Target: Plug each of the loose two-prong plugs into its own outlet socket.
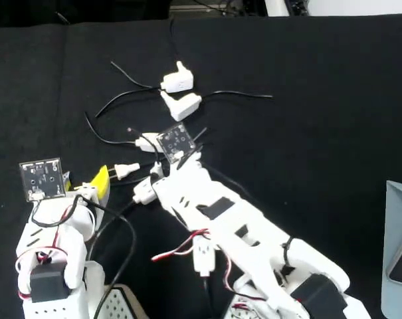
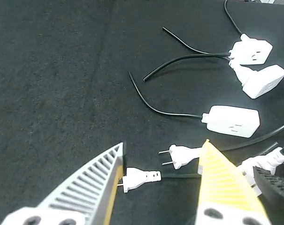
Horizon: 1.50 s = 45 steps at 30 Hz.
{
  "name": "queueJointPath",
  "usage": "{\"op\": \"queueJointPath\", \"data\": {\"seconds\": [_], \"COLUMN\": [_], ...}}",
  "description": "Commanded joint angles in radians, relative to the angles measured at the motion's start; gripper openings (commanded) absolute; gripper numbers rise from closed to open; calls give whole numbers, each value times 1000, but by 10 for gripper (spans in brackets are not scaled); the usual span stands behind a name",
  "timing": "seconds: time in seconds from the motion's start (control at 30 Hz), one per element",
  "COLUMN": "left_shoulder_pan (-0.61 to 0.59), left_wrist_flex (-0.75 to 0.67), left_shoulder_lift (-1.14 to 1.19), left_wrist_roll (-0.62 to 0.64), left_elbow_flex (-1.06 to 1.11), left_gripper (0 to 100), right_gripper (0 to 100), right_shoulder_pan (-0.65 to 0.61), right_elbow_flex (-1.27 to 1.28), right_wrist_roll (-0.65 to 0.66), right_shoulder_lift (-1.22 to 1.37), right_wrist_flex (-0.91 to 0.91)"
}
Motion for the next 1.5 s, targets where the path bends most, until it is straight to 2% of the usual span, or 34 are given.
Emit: {"op": "queueJointPath", "data": {"seconds": [0.0,0.6,0.77,0.9,1.23,1.47], "left_shoulder_pan": [-12,-12,-13,-16,-18,-18], "left_wrist_flex": [-23,-29,-25,-23,-23,-23], "left_shoulder_lift": [-3,-3,-3,-3,-3,-3], "left_wrist_roll": [12,12,12,12,12,12], "left_elbow_flex": [-7,-7,-7,-7,-7,-7], "left_gripper": [257,257,257,257,257,257], "right_gripper": [11,11,11,11,11,11], "right_shoulder_pan": [18,-34,-34,-31,172,224], "right_elbow_flex": [2,-19,-153,-173,-151,-191], "right_wrist_roll": [8,8,40,69,114,101], "right_shoulder_lift": [1,85,180,188,-85,-208], "right_wrist_flex": [14,54,226,253,259,253]}}
